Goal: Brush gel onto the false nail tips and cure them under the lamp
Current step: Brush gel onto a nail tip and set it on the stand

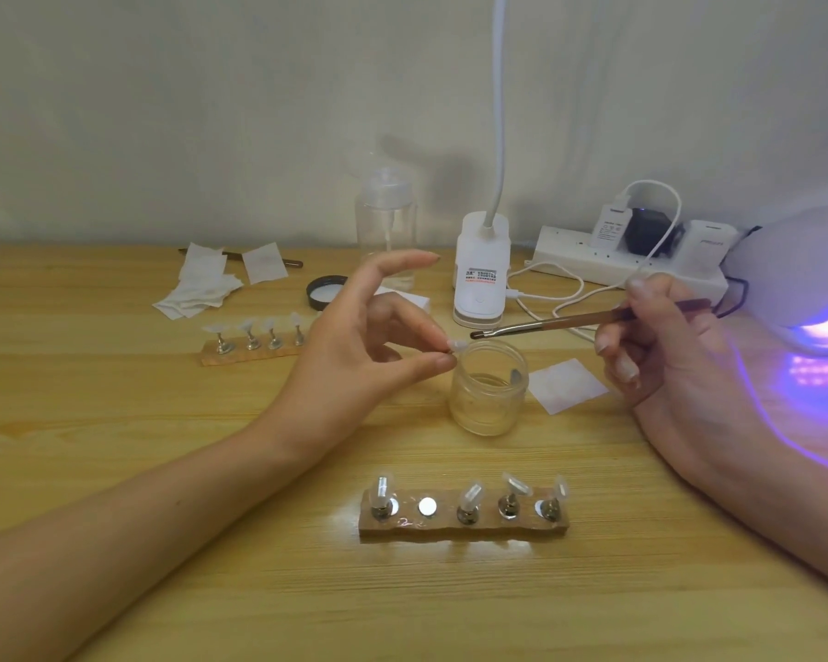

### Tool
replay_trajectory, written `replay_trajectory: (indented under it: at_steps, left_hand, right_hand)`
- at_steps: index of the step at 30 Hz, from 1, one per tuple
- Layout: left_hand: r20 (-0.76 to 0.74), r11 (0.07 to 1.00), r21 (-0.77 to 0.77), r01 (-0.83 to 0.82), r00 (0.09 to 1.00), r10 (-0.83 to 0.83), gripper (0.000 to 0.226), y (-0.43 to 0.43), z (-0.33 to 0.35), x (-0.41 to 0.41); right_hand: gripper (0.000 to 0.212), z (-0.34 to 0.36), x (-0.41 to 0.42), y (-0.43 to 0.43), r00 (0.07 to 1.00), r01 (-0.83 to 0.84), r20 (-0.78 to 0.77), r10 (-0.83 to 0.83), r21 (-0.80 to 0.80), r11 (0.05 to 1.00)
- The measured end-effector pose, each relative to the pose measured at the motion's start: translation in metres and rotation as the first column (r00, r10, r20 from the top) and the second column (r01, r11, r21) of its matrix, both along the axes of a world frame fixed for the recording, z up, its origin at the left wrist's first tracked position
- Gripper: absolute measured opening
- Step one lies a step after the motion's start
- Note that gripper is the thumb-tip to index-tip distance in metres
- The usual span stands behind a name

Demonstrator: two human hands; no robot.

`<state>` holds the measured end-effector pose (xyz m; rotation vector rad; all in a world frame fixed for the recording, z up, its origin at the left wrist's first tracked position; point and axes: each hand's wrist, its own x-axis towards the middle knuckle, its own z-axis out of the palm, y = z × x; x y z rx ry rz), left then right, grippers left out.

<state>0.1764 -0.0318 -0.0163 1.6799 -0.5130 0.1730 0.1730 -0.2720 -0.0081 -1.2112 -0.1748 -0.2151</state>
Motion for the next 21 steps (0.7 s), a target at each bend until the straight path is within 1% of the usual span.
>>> replay_trajectory:
  at_steps: [11, 14, 18, 21]
  left_hand:
    - [-0.011, 1.000, 0.027, -0.011, 1.000, 0.012, 0.069, 0.0000, 0.0006, -0.0026]
    - [-0.014, 0.999, 0.030, -0.014, 1.000, 0.014, 0.068, 0.0007, -0.0009, -0.0019]
    - [-0.007, 0.999, 0.041, -0.015, 1.000, 0.016, 0.066, 0.0002, -0.0014, -0.0018]
    - [-0.005, 0.999, 0.044, -0.017, 1.000, 0.017, 0.065, 0.0003, -0.0017, -0.0019]
  right_hand:
    - [0.022, -0.0016, -0.0003, 0.0002, 0.992, -0.115, 0.043, 0.119, -0.089, 0.989]
    - [0.026, -0.0009, -0.0008, 0.0015, 0.996, -0.084, 0.017, 0.086, -0.107, 0.991]
    - [0.019, -0.0006, -0.0004, -0.0011, 1.000, -0.011, 0.001, 0.012, -0.070, 0.998]
    - [0.023, -0.0013, -0.0004, -0.0015, 0.997, -0.057, 0.053, 0.061, -0.077, 0.995]
